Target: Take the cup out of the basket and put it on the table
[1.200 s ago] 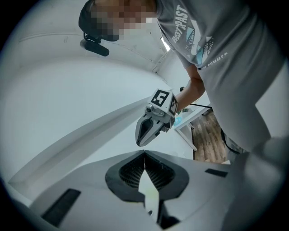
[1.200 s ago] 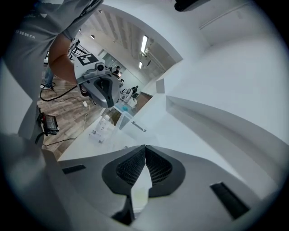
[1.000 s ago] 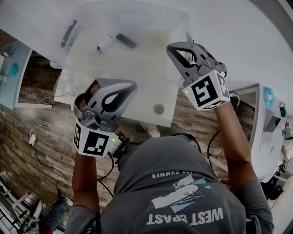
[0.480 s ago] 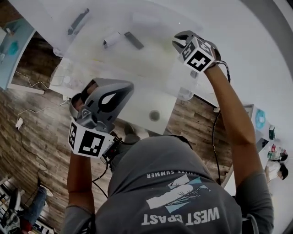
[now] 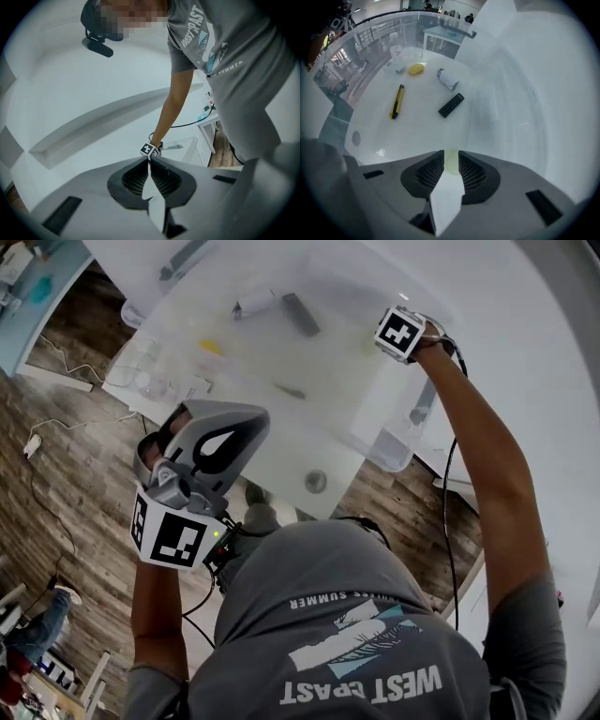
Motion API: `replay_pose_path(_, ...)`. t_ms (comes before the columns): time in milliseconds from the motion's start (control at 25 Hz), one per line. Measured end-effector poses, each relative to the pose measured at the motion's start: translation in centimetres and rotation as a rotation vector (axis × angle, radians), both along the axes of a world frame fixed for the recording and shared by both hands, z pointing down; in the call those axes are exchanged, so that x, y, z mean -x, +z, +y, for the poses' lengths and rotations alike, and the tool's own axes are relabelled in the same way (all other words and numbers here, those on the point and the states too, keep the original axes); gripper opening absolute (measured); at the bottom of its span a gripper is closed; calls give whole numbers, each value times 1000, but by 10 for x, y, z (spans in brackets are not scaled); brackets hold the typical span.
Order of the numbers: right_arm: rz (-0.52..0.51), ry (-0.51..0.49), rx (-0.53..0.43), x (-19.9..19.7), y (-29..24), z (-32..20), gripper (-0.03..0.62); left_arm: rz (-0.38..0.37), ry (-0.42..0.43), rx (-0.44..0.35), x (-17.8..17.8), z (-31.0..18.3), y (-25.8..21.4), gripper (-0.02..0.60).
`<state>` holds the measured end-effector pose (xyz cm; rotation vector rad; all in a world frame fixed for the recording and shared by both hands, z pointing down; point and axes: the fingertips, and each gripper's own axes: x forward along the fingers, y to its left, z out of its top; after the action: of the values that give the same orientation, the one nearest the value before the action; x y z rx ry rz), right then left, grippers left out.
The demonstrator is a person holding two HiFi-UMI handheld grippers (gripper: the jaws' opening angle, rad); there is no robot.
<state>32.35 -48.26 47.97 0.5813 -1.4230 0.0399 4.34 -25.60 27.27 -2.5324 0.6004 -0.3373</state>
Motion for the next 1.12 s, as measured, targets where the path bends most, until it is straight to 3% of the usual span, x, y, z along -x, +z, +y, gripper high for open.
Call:
replay_pose_path(320, -18, 93, 191, -24, 76, -11, 112, -12, -84, 70, 8, -12, 22, 11)
replay_pose_path(560, -9, 122, 242, -37, 108, -9, 110, -29, -125, 100, 11, -16, 32, 11)
replay_pose_path(680, 9, 105, 247, -37, 118, -9, 107, -26, -147, 110, 14, -15, 31, 11)
replay_pose_path(800, 12, 85, 235, -34, 120, -7, 40, -35, -146, 111, 16, -15, 34, 11)
replay_pose_path(880, 5, 67, 217, -28, 118, -6, 29, -37, -146, 108, 18, -13, 35, 11)
replay_pose_path(1120, -97, 11, 109, 13, 80, -4, 28, -32, -125, 91, 20, -7, 32, 11)
